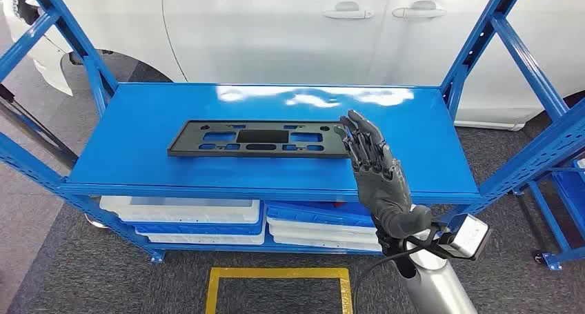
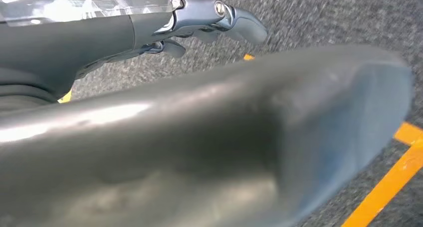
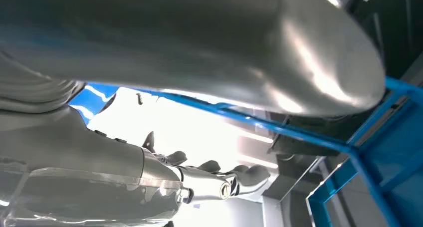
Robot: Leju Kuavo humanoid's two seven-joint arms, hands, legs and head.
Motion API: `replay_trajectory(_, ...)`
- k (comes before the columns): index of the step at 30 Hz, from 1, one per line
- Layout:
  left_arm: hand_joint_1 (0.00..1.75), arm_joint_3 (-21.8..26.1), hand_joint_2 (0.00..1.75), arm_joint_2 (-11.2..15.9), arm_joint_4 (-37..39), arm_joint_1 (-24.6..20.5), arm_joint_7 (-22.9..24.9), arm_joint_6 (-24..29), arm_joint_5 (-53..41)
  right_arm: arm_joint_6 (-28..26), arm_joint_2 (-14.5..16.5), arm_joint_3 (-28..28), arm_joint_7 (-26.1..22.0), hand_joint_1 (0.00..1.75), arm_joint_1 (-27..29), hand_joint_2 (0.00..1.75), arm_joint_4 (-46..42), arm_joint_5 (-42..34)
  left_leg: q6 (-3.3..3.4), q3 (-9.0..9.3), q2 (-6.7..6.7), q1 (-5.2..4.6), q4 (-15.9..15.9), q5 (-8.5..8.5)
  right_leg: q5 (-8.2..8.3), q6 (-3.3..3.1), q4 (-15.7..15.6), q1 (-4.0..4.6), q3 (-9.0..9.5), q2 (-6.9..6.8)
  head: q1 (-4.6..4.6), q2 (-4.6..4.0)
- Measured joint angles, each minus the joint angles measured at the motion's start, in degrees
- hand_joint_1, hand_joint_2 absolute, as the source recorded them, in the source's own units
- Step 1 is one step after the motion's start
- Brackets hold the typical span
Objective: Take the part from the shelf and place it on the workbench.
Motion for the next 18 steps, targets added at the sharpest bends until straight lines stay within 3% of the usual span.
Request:
replay_trajectory(2,0.0,-0.04,0.0,0.0,0.01,-0.05,0.07,0.07,0.02,0.01,-0.01,0.01,0.01,0.0,0.03,0.0,-0.05,-0.01,-0.34,0.11,0.04,0.01,0.49,-0.5,-0.03,-0.32,-0.47,-0.28,0.52,0.01,-0.05,0.01)
replay_trajectory(4,0.0,-0.1,0.0,-0.02,0.02,-0.13,0.14,0.17,0.06,0.04,-0.01,0.01,0.05,0.0,0.06,0.0,-0.1,-0.01,-0.92,-1.46,0.1,0.12,4.42,-2.6,-0.3,-0.88,-1.06,-0.53,1.44,-0.06,-0.19,0.01)
replay_trajectory(6,0.0,-0.12,0.0,-0.01,0.02,-0.07,0.15,0.27,0.14,0.05,0.01,0.02,0.11,0.0,0.14,0.0,-0.07,-0.01,-1.33,-6.05,0.11,0.28,12.64,-5.77,-0.83,-1.19,-1.17,-0.46,2.09,-0.15,-0.28,0.01)
replay_trajectory(7,0.0,-0.12,0.0,0.01,0.02,0.0,0.15,0.31,0.2,0.04,0.02,0.03,0.17,0.0,0.19,0.0,-0.03,0.01,-1.46,-8.38,0.11,0.34,16.16,-6.59,-1.12,-1.23,-1.16,-0.44,2.37,-0.14,-0.28,0.01)
replay_trajectory(8,0.0,-0.12,0.0,0.02,0.02,0.06,0.15,0.33,0.34,0.03,0.04,0.03,0.26,0.0,0.21,0.0,0.01,0.05,-1.5,-9.81,0.11,0.38,17.64,-6.14,-1.42,-1.24,-1.15,-0.42,2.72,-0.11,-0.29,0.01)
replay_trajectory(9,0.0,-0.12,0.0,0.01,0.02,0.09,0.15,0.34,0.49,0.01,0.1,0.03,0.44,0.0,0.17,0.0,0.05,0.1,-1.45,-9.99,0.11,0.4,16.61,-4.39,-1.76,-1.2,-1.14,-0.41,3.17,-0.07,-0.3,0.01)
replay_trajectory(10,0.0,-0.12,0.0,0.01,0.02,0.08,0.15,0.34,0.64,0.0,0.19,0.03,0.63,0.0,0.08,0.0,0.08,0.14,-1.3,-9.04,0.11,0.41,13.31,-1.64,-2.15,-1.13,-1.14,-0.39,3.75,-0.03,-0.29,0.01)
replay_trajectory(12,0.0,-0.12,0.0,0.06,0.02,0.04,0.14,0.4,0.82,0.0,0.46,0.04,1.05,0.0,-0.18,0.0,0.13,0.16,-0.73,-5.9,0.1,0.25,5.02,3.16,-2.97,-0.82,-1.14,-0.26,4.79,0.02,-0.27,0.01)
replay_trajectory(13,0.0,-0.12,0.0,0.09,0.02,-0.01,0.14,0.45,0.83,-0.01,0.57,0.04,1.24,0.0,-0.29,0.0,0.16,0.15,-0.4,-4.77,0.11,0.12,2.35,4.19,-3.28,-0.57,-1.14,-0.18,5.08,0.04,-0.26,0.01)
replay_trajectory(15,0.0,-0.12,0.0,0.11,0.02,-0.04,0.14,0.57,0.8,-0.22,0.69,0.08,1.55,0.0,-0.37,0.0,0.22,0.38,0.19,-4.06,0.1,-0.18,0.99,3.9,-3.64,0.05,-1.27,-0.07,5.28,0.03,-0.25,0.01)
replay_trajectory(18,0.0,-0.14,0.0,0.08,0.02,0.09,0.12,0.67,0.62,-1.24,0.68,0.17,1.87,0.0,-0.12,0.0,0.07,1.72,1.02,-3.28,0.09,0.22,-0.02,3.8,-4.7,0.95,-0.29,-0.05,5.09,-0.1,-0.13,0.01)
